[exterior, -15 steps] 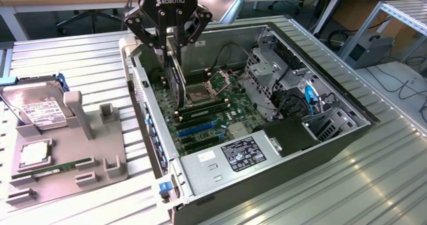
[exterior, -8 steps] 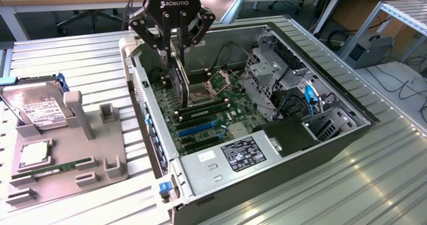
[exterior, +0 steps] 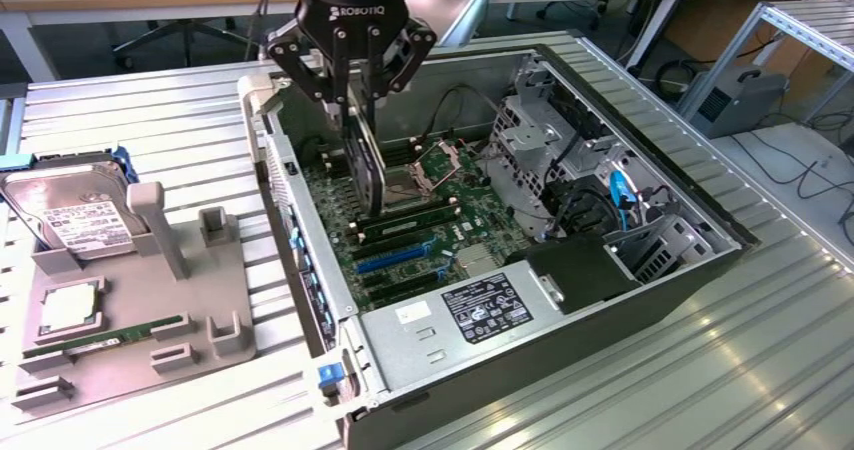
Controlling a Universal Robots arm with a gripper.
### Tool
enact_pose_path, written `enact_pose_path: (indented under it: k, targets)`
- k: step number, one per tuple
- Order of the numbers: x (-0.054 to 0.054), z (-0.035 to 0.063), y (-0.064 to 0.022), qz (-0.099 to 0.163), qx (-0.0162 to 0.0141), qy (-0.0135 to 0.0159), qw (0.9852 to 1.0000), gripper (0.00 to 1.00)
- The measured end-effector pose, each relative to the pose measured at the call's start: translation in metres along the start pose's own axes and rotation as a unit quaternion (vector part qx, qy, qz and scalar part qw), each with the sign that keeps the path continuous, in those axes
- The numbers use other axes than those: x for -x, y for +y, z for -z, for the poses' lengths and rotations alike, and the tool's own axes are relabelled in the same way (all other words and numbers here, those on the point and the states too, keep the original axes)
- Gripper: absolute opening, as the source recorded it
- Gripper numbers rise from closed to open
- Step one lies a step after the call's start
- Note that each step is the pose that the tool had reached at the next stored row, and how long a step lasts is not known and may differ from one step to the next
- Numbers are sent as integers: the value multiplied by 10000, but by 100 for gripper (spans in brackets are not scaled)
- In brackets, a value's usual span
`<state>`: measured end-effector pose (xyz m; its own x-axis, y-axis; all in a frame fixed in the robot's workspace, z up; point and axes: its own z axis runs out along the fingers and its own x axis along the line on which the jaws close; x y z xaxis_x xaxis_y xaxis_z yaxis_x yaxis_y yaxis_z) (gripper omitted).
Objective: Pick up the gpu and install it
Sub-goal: 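Pick up the gpu and move the gpu toward the slot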
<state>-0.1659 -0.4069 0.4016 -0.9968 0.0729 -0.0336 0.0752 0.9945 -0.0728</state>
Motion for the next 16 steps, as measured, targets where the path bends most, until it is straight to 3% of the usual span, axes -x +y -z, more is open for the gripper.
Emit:
enact_pose_path:
  k: [16]
  targets:
    - [137, -108, 18, 0, -13, -2, 10000, 27]
